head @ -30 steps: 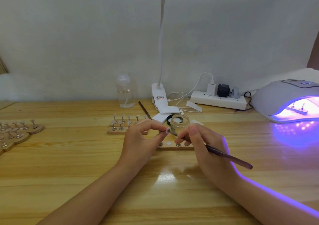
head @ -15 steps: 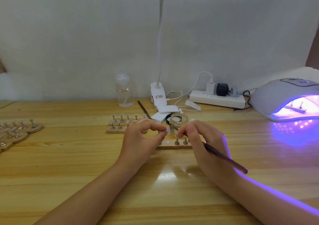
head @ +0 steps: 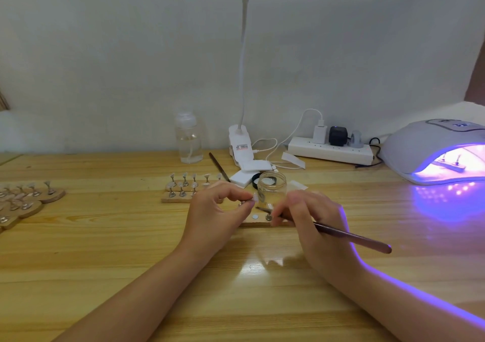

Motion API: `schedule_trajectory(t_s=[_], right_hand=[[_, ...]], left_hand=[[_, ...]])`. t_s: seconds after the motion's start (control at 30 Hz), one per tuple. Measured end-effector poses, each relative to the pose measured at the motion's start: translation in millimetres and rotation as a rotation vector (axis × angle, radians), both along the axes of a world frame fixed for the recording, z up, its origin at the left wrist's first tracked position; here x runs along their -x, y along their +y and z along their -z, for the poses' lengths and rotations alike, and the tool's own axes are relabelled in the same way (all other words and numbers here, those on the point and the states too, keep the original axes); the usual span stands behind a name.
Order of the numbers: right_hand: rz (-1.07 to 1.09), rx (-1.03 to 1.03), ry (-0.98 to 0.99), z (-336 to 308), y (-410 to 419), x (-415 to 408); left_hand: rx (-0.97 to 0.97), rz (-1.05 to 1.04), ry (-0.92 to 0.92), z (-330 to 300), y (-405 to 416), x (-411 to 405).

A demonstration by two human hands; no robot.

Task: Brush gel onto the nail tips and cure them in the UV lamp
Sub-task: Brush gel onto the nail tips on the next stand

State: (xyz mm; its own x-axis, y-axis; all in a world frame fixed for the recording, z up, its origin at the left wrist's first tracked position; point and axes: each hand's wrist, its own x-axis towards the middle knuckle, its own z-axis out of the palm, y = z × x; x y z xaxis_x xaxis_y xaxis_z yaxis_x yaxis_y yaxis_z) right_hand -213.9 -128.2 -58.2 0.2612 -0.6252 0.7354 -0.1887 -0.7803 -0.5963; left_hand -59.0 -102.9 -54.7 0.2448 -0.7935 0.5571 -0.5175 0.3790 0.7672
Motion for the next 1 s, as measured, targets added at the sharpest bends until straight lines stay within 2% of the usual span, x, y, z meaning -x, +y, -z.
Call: schedule_trajectory(t_s=[0.13, 0.33, 0.47, 0.7, 0.9, 1.0], right_hand=[[0.011, -0.074, 0.064, -0.9, -0.6, -1.7], [-0.006, -0.088, -0.029, 0.1, 0.4, 0.2], [-0.011, -0.098, 0.042, -1.3, 0.1, -2.0], [-0.115, -0.132, -0.146, 0.0, 1.3, 1.6], [-0.038, -0.169, -0.069, -2.5, -0.8, 0.9], [-0.018, -0.091, -0.014, -0.2, -2.3, 1.5]], left_hand=[[-0.004, 0.011, 0.001, 0.6, -0.3, -1.1], [-0.005, -0.006, -0.017, 1.5, -1.8, -1.7], [0.001, 0.003, -0.015, 2.3, -1.3, -2.2], [-0.015, -0.003, 0.007, 2.7, -2.3, -1.7], [-0.007, 0.007, 0.025, 2.2, -2.3, -1.6], [0.009, 0.003, 0.01, 2.4, -2.3, -2.0]])
